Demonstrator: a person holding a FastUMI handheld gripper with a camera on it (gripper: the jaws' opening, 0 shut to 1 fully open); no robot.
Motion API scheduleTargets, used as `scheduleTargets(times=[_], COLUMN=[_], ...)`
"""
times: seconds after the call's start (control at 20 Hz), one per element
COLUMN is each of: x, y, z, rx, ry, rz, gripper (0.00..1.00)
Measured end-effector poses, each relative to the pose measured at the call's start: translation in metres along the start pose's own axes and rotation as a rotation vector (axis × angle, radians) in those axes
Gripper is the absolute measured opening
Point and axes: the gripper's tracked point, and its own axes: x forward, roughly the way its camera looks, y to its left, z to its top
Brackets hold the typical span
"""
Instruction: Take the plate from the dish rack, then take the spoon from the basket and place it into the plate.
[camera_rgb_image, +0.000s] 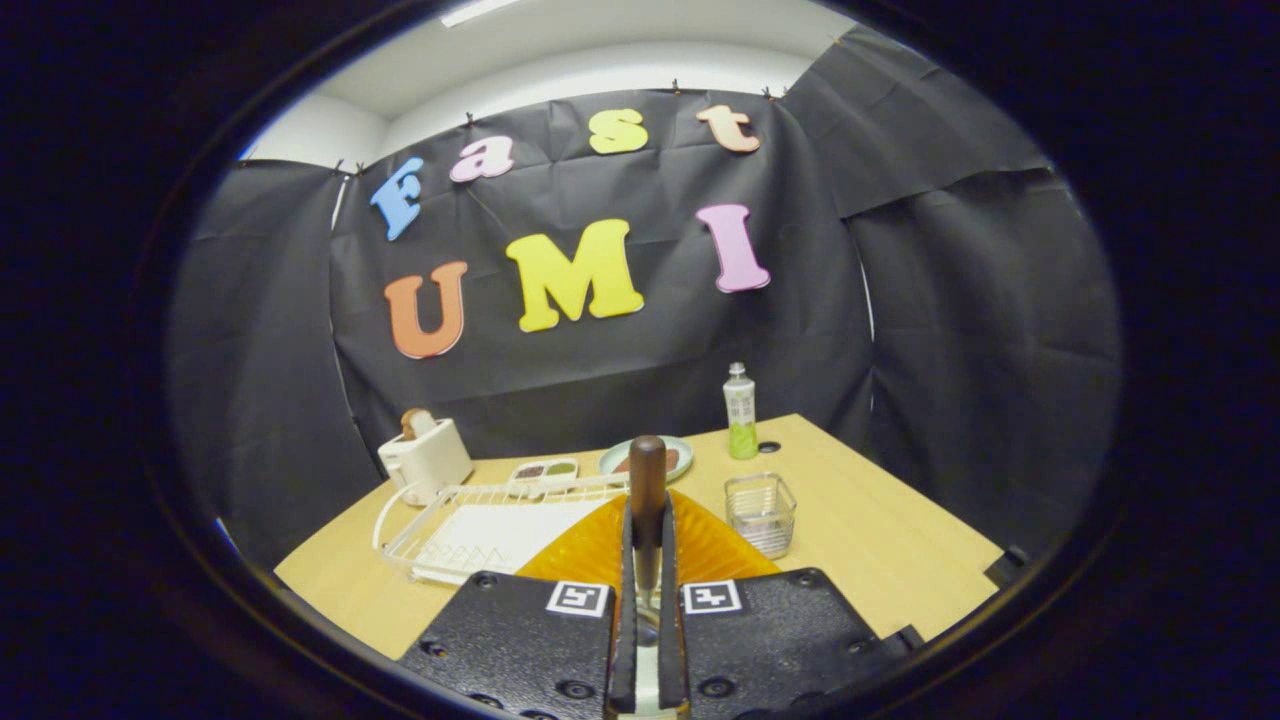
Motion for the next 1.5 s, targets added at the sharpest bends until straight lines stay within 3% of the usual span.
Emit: scheduleTargets(times=[0.45, 0.85, 1.05, 1.15, 1.2, 1.5], x=[-0.007, -0.007, -0.036, -0.054, -0.063, -0.109], y=[0.031, 0.02, 0.003, -0.005, -0.007, 0.0], z=[-0.048, -0.075, -0.044, -0.026, -0.019, -0.006], rx=[-0.049, -0.027, -0.052, -0.082, -0.101, -0.165], ry=[-0.041, -0.058, -0.15, -0.204, -0.223, -0.209], rz=[-0.005, 0.027, 0.014, -0.008, -0.019, -0.014], gripper=[0.16, 0.21, 0.47, 0.52, 0.6, 1.0])
